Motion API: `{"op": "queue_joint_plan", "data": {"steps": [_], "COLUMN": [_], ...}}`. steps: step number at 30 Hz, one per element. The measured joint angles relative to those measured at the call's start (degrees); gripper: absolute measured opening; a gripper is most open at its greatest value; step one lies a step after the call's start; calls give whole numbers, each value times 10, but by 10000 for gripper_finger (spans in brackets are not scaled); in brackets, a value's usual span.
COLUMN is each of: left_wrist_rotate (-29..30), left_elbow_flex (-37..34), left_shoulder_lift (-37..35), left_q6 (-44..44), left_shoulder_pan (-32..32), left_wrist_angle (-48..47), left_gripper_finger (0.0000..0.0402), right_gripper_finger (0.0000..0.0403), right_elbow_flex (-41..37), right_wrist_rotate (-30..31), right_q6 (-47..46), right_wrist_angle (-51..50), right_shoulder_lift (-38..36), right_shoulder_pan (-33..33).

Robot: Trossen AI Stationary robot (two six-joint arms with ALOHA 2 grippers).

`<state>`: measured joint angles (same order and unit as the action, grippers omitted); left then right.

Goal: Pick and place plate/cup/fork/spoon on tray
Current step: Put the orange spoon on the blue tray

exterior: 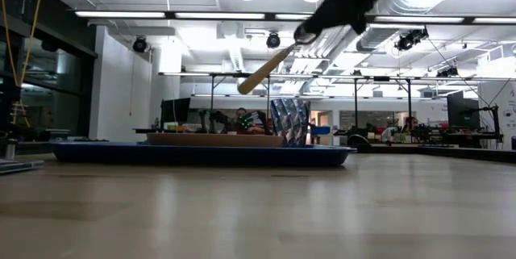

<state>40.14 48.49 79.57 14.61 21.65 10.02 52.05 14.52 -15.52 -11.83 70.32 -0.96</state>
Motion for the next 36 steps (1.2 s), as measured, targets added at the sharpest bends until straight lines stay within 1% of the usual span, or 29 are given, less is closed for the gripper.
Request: {"op": "queue_joint_plan", "data": {"steps": [2,4,8,11,13,19,24,26,29,31,33,36], "left_wrist_rotate": [-42,-68,-104,-137,-163,-210,-259,-261,-260,-259,-259,-263], "left_elbow_flex": [0,0,0,0,0,0,0,0,0,0,0,0], "left_shoulder_lift": [-1,0,12,17,21,29,48,56,58,58,58,58], "left_q6": [-35,-75,-161,-195,-207,-236,-240,-248,-258,-265,-266,-265], "left_shoulder_pan": [-16,-32,-64,-83,-92,-114,-123,-128,-141,-148,-154,-159], "left_wrist_angle": [-7,-25,-65,-82,-82,-65,-50,-57,-57,-56,-56,-58], "left_gripper_finger": [136,137,150,167,179,206,209,206,190,165,127,53], "right_gripper_finger": [0,0,0,0,0,0,0,0,0,0,0,0], "right_elbow_flex": [41,69,106,118,120,120,120,120,120,120,120,120], "right_wrist_rotate": [3,4,15,20,20,25,25,25,25,25,27,29], "right_q6": [15,25,43,63,66,77,95,96,96,96,101,109], "right_wrist_angle": [-48,-75,-76,-72,-66,-53,-33,-32,-36,-37,-37,-37], "right_shoulder_lift": [16,32,61,71,74,74,76,76,77,77,77,77], "right_shoulder_pan": [15,28,50,61,65,68,69,69,69,69,69,69]}}
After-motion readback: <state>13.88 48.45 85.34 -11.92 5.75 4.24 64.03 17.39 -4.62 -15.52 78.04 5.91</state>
